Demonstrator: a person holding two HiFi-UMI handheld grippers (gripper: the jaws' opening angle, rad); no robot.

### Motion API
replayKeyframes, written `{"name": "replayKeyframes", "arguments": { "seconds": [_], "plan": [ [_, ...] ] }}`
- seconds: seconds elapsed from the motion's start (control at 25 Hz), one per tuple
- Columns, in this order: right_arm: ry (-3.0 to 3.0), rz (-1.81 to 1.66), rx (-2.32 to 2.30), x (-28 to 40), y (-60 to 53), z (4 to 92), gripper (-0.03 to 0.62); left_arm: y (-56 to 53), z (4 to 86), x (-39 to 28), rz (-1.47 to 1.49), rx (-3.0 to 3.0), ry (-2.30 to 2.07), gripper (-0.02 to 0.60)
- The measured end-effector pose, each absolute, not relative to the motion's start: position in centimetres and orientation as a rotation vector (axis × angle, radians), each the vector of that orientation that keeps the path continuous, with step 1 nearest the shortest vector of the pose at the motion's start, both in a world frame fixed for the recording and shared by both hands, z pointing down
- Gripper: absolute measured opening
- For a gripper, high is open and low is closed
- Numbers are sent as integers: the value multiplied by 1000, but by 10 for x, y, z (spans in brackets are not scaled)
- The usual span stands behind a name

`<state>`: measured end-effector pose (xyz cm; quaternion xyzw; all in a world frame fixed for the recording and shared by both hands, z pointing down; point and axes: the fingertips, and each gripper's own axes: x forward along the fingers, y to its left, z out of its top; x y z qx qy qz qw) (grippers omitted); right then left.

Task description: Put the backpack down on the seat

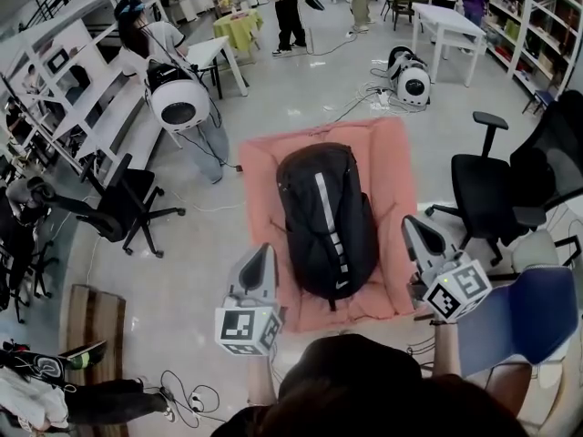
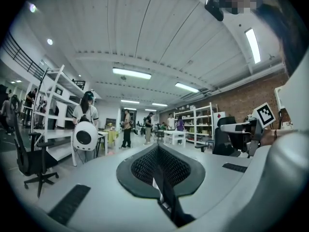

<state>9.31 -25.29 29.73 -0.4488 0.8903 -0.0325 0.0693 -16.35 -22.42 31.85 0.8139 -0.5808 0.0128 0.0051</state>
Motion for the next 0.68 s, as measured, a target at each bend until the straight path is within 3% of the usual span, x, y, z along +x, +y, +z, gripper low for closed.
{"name": "replayKeyframes", "arguments": {
  "seconds": [0.68],
  "plan": [
    [2671, -112, -1361, 104, -258, 308, 12, -225, 331, -153, 93, 2550, -1818, 12]
  ]
}}
